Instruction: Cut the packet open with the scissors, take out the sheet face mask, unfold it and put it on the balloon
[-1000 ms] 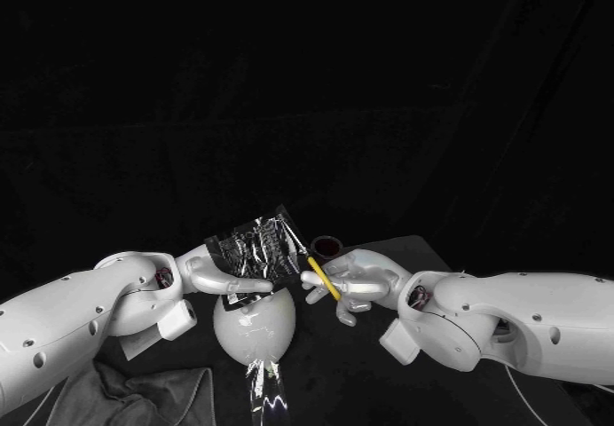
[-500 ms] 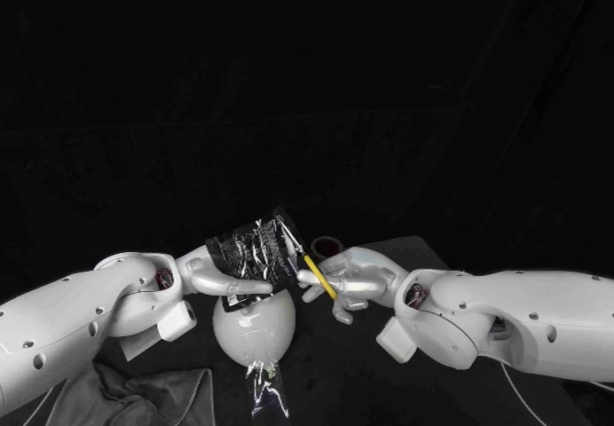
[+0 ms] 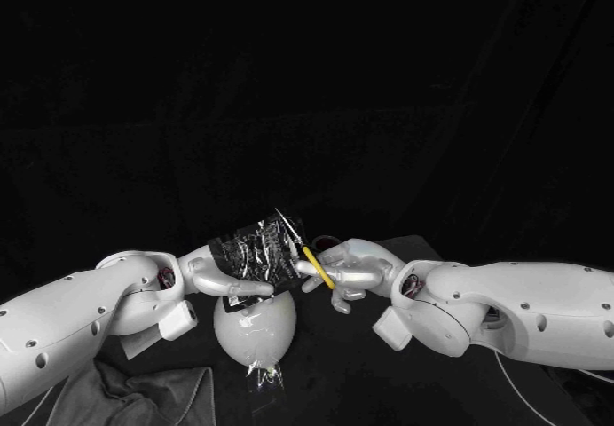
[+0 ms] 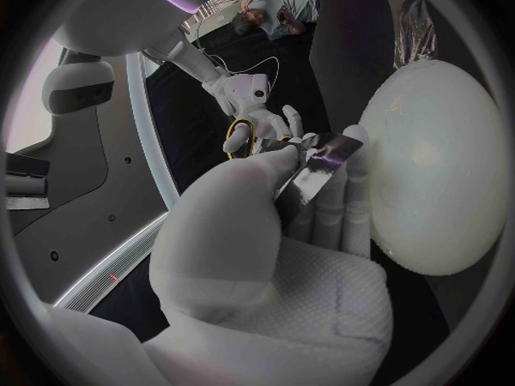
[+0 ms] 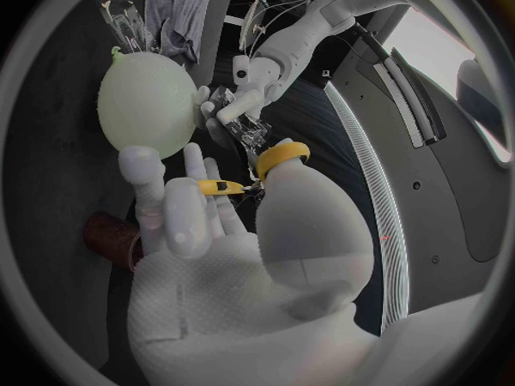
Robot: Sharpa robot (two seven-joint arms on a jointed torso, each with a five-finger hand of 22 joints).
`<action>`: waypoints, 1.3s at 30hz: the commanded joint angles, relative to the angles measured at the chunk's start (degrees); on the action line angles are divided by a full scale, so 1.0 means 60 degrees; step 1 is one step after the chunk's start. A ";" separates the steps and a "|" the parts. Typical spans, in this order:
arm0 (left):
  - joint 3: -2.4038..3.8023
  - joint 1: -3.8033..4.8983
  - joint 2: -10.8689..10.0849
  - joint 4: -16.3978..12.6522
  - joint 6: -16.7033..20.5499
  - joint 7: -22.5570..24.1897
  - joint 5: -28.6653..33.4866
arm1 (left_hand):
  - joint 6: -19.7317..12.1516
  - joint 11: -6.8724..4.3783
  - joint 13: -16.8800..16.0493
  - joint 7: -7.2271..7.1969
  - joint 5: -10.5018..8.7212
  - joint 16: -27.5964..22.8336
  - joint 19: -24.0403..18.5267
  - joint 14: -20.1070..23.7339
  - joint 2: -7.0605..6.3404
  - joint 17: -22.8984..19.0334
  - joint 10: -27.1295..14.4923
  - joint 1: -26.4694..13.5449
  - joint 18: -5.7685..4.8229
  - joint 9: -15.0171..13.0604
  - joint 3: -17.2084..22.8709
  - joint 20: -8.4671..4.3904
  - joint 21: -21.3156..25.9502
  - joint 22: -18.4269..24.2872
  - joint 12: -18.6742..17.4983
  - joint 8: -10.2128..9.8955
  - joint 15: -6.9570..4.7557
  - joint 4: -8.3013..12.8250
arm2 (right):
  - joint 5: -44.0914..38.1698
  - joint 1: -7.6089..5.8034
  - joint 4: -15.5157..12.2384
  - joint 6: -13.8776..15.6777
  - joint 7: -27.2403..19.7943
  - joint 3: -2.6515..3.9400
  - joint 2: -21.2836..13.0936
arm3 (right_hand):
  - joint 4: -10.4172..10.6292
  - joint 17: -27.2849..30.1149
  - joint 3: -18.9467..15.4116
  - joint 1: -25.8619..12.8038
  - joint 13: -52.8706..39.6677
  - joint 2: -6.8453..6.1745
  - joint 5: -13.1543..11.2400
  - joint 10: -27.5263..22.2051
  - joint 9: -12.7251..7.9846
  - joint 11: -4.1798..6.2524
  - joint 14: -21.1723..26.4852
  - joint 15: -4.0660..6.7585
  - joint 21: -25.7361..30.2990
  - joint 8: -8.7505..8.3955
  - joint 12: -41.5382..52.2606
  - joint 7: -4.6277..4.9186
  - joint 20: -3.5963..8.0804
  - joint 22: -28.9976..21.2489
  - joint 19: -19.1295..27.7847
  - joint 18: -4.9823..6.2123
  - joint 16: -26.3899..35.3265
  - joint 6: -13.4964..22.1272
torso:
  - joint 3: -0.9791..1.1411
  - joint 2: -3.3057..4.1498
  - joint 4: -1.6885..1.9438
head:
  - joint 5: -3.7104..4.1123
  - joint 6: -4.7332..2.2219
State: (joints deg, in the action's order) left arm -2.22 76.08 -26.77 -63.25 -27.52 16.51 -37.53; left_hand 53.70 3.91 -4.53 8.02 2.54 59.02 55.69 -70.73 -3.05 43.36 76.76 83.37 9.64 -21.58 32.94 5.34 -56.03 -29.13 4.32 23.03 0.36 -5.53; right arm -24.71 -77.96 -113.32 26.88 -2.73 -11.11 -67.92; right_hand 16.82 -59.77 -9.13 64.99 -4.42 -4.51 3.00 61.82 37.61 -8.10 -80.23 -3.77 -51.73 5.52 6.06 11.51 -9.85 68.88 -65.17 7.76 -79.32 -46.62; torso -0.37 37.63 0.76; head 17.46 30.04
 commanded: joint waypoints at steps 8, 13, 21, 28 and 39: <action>0.0000 -0.0002 0.0018 -0.0023 -0.0142 -0.0085 -0.0138 | 0.0033 -0.0009 -0.0013 -0.0002 0.0033 0.0031 -0.0058 0.0014 0.0092 0.0014 0.0056 -0.0029 0.0137 -0.1045 0.0003 0.0010 -0.0063 -0.0011 -0.0009 0.0026 -0.0062 0.0044 | -0.0253 -0.0049 0.0173 -0.0599 0.0235 0.0014 0.0113 | -0.0019 -0.0021 -0.0006 0.0098 0.0035 0.0180 -0.0043 0.0048 -0.0036 -0.0023 0.0047 0.0017 -0.0009 -0.0030 -0.0011 0.0154 0.0047 0.0026 0.0007 0.0125 -0.0021 -0.0036 | 0.0002 -0.0001 -0.0004 | -0.0046 0.0065; 0.0000 -0.0001 0.0016 -0.0021 -0.0150 -0.0110 -0.0145 | 0.0033 -0.0009 -0.0013 -0.0002 0.0033 0.0031 -0.0058 0.0014 0.0092 0.0014 0.0056 -0.0029 0.0137 -0.1045 0.0003 0.0010 -0.0063 -0.0011 -0.0009 0.0026 -0.0062 0.0044 | -0.0314 -0.0091 0.0243 -0.0607 0.0313 0.0015 0.0118 | -0.0024 -0.0033 -0.0019 0.0133 0.0046 0.0227 -0.0043 0.0070 -0.0046 -0.0017 0.0037 0.0022 -0.0040 -0.0022 -0.0001 0.0147 0.0049 0.0040 -0.0015 0.0119 -0.0032 -0.0057 | 0.0001 0.0000 -0.0007 | -0.0072 0.0092; -0.0001 0.0000 0.0013 -0.0016 -0.0160 -0.0157 -0.0152 | 0.0035 -0.0009 -0.0014 -0.0001 0.0033 0.0029 -0.0061 0.0018 0.0095 0.0006 0.0057 -0.0028 0.0137 -0.1048 0.0005 0.0011 -0.0069 -0.0016 -0.0008 0.0025 -0.0062 0.0048 | -0.0188 -0.0129 0.0332 -0.0191 0.0186 0.0015 0.0116 | -0.0090 -0.0501 -0.0048 0.0536 -0.0029 0.0658 -0.0033 0.0724 -0.0037 0.0174 -0.0211 0.0153 -0.0556 0.0218 0.0312 -0.0048 0.0125 0.0301 -0.0392 0.0036 -0.0260 -0.0536 | 0.0001 0.0001 -0.0002 | -0.0086 0.0127; -0.0001 0.0000 0.0003 -0.0028 -0.0179 -0.0189 -0.0182 | 0.0035 -0.0009 -0.0014 -0.0001 0.0033 0.0029 -0.0061 0.0018 0.0095 0.0006 0.0057 -0.0028 0.0137 -0.1048 0.0005 0.0011 -0.0069 -0.0016 -0.0008 0.0025 -0.0062 0.0048 | 0.0114 -0.0147 0.0379 0.0546 -0.0269 0.0020 0.0129 | -0.0158 -0.1881 -0.0116 0.1520 -0.0475 0.1424 -0.0038 0.2438 0.0191 0.0830 -0.0852 0.0721 -0.1870 0.0875 0.0978 -0.0712 0.0633 0.1009 -0.1322 -0.0216 -0.0834 -0.1791 | 0.0004 0.0003 -0.0002 | -0.0081 0.0128; -0.0001 0.0000 -0.0001 -0.0062 -0.0150 -0.0196 -0.0236 | 0.0035 -0.0009 -0.0014 -0.0001 0.0033 0.0029 -0.0061 0.0018 0.0095 0.0006 0.0057 -0.0028 0.0137 -0.1048 0.0005 0.0011 -0.0069 -0.0016 -0.0008 0.0025 -0.0062 0.0048 | 0.0246 -0.0153 0.0485 0.1023 -0.0481 0.0024 0.0185 | -0.0131 -0.2602 -0.0389 0.2755 -0.3424 0.2565 -0.0030 0.4103 0.2227 0.1918 -0.1168 0.1738 -0.2933 0.2780 0.4428 -0.1926 0.1602 0.1626 -0.2058 -0.0457 -0.1013 -0.3177 | -0.0004 0.0000 0.0003 | -0.0097 0.0130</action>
State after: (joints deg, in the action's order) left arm -2.22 76.09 -26.85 -63.49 -27.62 15.51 -38.60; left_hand 53.49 4.00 -4.52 7.81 2.42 59.01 55.69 -70.65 -3.20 43.39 76.67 83.22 9.84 -21.58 32.94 5.34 -56.30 -29.18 4.33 22.98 0.46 -5.53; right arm -23.80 -78.84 -110.50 30.73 -3.66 -11.03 -66.86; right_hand 16.13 -74.77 -11.13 75.67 -23.88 4.88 3.00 76.96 50.25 -3.78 -83.54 3.41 -69.19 21.65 29.28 5.77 -0.54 74.96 -77.33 5.63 -85.16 -60.71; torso -0.35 37.62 0.76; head 16.81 30.82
